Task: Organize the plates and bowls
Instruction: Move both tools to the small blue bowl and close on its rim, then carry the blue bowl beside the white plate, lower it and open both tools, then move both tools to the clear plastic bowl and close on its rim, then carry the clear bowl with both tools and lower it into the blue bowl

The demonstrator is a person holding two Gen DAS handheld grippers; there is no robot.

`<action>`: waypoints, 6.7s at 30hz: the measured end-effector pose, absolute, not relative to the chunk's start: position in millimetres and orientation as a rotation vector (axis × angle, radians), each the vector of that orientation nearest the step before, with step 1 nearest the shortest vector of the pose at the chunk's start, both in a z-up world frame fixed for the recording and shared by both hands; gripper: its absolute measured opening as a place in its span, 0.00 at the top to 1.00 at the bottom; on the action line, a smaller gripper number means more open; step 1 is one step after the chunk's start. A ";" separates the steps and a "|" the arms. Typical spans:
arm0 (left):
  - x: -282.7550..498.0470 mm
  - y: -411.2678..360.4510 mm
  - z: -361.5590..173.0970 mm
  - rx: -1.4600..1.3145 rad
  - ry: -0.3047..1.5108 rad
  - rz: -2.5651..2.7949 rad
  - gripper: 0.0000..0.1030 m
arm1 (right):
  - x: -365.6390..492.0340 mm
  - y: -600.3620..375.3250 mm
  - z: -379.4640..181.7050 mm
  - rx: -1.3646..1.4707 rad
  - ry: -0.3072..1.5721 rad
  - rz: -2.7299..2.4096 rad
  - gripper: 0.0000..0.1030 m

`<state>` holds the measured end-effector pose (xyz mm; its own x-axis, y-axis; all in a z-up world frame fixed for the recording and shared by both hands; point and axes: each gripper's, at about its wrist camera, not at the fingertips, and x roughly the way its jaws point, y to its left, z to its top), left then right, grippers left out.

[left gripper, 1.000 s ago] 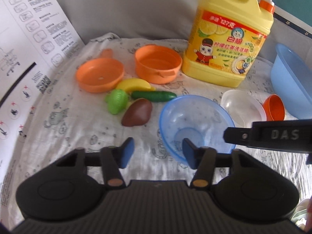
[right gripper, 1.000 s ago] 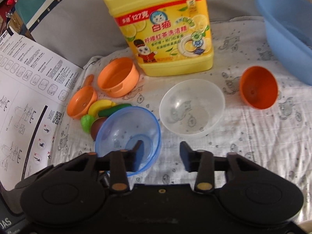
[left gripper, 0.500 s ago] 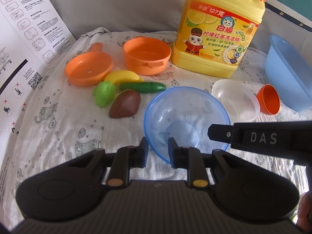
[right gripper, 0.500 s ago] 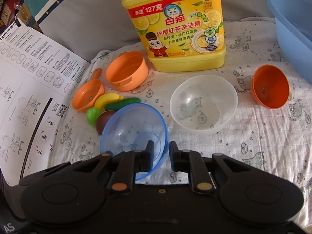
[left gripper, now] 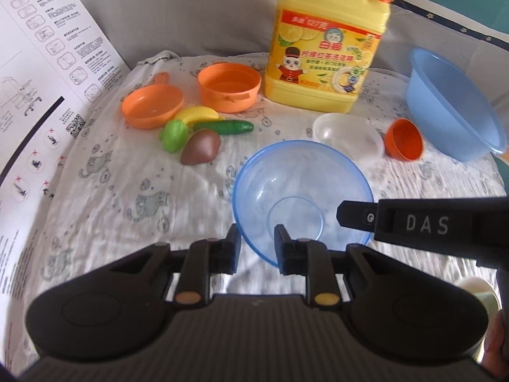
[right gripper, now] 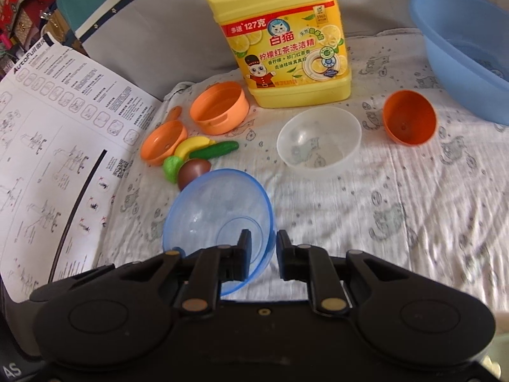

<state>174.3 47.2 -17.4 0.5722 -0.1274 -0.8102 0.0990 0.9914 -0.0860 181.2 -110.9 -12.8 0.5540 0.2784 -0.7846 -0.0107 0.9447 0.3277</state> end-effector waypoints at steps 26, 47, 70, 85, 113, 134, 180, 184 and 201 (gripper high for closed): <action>41.4 41.0 -9.0 0.019 0.989 -0.187 0.77 | 46.6 -120.1 -10.4 0.292 1.012 0.197 0.84; 20.8 38.5 -34.6 0.014 1.050 -0.217 0.77 | 27.5 -123.1 -33.0 0.292 1.077 0.184 0.84; 23.7 42.3 -39.5 0.031 1.026 -0.194 0.19 | 32.8 -125.0 -35.6 0.274 1.068 0.165 0.34; 35.3 75.8 -9.0 -0.001 0.929 -0.137 0.00 | 32.0 -144.6 -13.9 0.263 0.967 0.100 0.00; 221.1 31.0 8.2 0.055 0.859 -0.222 0.00 | 178.2 -192.5 4.8 0.420 0.902 -0.032 0.00; 304.1 -23.9 -52.9 0.064 0.976 -0.381 0.73 | 287.4 -186.1 -48.1 0.540 0.955 0.028 0.82; 118.9 25.3 27.7 0.064 0.934 -0.329 0.78 | 105.5 -142.5 27.9 0.493 0.925 0.159 0.82; 96.9 29.1 33.2 0.057 0.924 -0.330 0.78 | 85.8 -141.5 33.8 0.488 0.925 0.168 0.82; 19.1 41.3 27.4 0.036 0.938 -0.332 0.77 | 15.7 -132.8 35.8 0.443 0.944 0.188 0.82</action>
<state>19.1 41.3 27.4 0.5445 -0.2643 -0.7960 0.2951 0.9487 -0.1132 15.7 -132.8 35.8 0.5783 0.3452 -0.7391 0.0357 0.8945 0.4457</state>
